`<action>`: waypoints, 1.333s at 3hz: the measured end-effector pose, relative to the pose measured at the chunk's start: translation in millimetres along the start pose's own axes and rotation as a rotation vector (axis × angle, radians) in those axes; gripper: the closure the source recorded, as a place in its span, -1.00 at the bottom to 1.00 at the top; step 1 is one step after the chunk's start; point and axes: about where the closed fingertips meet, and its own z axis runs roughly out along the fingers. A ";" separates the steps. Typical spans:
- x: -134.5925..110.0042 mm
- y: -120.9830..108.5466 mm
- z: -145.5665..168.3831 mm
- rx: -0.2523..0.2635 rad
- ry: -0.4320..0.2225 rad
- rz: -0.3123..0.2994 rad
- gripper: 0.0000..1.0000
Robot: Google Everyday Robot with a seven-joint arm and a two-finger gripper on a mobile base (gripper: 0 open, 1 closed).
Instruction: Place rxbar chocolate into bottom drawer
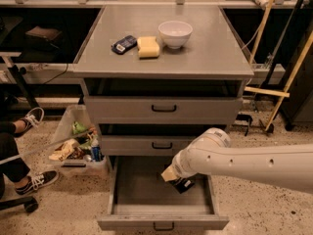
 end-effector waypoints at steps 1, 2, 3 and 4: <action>16.3 -9.6 36.2 -0.028 -0.030 0.043 1.00; 18.2 -23.7 93.0 -0.087 -0.120 0.118 1.00; -1.7 -37.7 147.2 -0.145 -0.197 0.156 1.00; 7.9 -42.0 200.9 -0.223 -0.190 0.205 1.00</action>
Offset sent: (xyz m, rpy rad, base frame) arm 0.0673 0.0044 -0.2556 0.3940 0.0699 -0.0219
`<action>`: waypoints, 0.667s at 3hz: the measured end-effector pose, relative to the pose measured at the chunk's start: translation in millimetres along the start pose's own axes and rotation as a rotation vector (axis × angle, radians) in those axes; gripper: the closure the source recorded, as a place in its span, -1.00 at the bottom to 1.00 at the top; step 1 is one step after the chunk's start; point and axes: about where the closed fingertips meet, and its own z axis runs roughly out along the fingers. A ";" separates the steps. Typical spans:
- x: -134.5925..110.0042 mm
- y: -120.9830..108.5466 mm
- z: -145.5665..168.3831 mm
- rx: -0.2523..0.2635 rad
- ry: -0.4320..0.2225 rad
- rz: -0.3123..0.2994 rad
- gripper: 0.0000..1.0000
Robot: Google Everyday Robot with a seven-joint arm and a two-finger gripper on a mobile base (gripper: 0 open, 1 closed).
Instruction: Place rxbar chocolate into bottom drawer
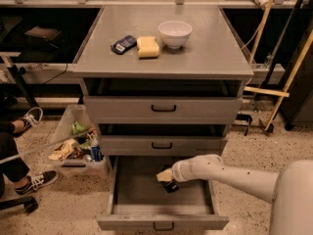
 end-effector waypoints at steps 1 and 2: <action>14.4 -18.7 25.6 -0.007 0.006 -0.014 1.00; 34.4 -31.1 46.7 0.011 0.039 0.045 1.00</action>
Offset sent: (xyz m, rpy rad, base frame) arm 0.0017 -0.0216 -0.1081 -0.0322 0.1369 -0.1147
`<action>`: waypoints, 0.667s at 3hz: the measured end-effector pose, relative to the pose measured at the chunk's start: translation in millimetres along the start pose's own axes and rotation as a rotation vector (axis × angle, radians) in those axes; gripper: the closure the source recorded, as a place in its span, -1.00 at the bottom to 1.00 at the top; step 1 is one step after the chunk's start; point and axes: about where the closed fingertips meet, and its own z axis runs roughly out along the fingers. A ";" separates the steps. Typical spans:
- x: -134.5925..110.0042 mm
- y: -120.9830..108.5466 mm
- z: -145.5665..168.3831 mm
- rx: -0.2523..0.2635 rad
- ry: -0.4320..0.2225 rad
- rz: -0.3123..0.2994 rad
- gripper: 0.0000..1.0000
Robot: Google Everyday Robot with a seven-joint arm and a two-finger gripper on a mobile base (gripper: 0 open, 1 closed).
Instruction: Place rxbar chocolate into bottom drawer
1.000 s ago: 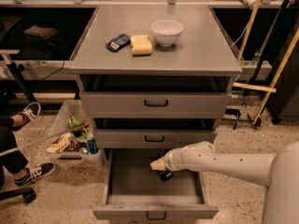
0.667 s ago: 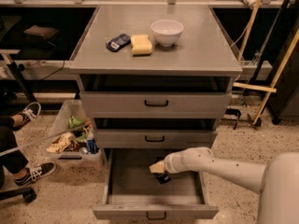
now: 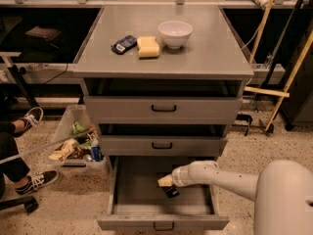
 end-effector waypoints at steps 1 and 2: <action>33.0 -43.5 37.5 0.054 -0.018 0.068 1.00; 63.4 -72.8 75.9 0.074 -0.065 0.134 1.00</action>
Offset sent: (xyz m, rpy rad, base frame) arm 0.0176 -0.0622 -0.1853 0.0501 -0.0279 -0.2591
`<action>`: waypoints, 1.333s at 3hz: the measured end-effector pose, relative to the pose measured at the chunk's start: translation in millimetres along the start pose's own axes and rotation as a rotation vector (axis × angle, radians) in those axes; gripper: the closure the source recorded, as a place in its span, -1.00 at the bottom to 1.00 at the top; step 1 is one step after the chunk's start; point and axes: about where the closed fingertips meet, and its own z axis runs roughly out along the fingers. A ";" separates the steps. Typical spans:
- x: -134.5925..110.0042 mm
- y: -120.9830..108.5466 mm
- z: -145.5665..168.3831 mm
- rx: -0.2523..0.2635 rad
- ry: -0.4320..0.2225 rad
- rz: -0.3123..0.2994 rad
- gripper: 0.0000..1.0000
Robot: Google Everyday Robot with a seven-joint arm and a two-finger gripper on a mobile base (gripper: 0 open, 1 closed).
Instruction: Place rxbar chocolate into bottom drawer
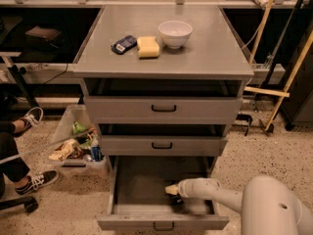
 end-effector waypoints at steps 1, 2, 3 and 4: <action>10.0 -9.1 11.6 -0.003 -0.067 0.017 1.00; 12.2 -7.7 13.3 -0.007 -0.068 0.015 0.64; 12.2 -7.7 13.4 -0.007 -0.068 0.015 0.16; 12.2 -7.7 13.4 -0.007 -0.068 0.015 -0.30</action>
Offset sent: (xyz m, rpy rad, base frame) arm -0.0001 -0.0037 -0.0148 0.0282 -0.0423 -0.0291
